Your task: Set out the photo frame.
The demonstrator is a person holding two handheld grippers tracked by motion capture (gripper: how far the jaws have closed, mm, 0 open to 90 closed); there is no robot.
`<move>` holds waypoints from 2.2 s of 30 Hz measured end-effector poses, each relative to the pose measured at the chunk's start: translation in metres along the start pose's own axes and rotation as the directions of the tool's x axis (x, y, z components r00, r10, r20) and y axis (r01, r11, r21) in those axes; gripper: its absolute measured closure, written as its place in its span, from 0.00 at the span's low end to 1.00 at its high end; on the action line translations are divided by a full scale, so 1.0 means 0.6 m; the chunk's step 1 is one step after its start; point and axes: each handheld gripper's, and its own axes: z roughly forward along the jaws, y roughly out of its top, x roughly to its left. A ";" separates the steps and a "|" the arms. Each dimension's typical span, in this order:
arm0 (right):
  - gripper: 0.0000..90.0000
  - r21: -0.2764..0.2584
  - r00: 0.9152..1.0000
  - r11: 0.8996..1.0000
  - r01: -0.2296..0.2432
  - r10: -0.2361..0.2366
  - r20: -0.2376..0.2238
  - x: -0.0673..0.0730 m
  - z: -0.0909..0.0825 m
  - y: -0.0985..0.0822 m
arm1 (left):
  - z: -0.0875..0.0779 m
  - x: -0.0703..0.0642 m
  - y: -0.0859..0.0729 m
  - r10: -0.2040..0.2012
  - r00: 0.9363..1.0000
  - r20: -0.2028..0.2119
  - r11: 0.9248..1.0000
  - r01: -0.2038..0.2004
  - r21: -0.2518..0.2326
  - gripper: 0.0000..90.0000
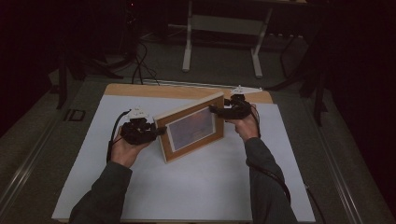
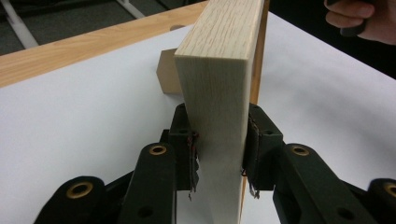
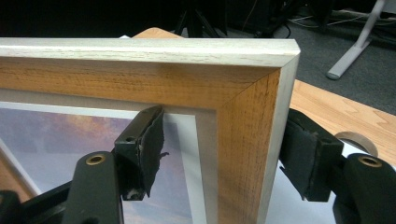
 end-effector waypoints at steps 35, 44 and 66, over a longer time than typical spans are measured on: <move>0.62 -0.028 0.993 0.993 -0.111 0.112 0.046 -0.030 -0.053 -0.034 | 0.049 0.029 0.021 -0.079 0.996 0.050 0.996 0.080 -0.026 0.74; 0.66 -0.040 0.990 0.992 -0.123 0.125 0.058 -0.031 -0.065 -0.044 | 0.060 0.031 0.028 -0.060 0.997 0.048 0.998 0.061 -0.023 0.71; 0.68 -0.045 0.982 0.994 -0.103 0.109 0.154 -0.012 -0.082 -0.055 | 0.073 0.036 0.038 -0.074 0.996 0.052 0.997 0.075 -0.029 0.67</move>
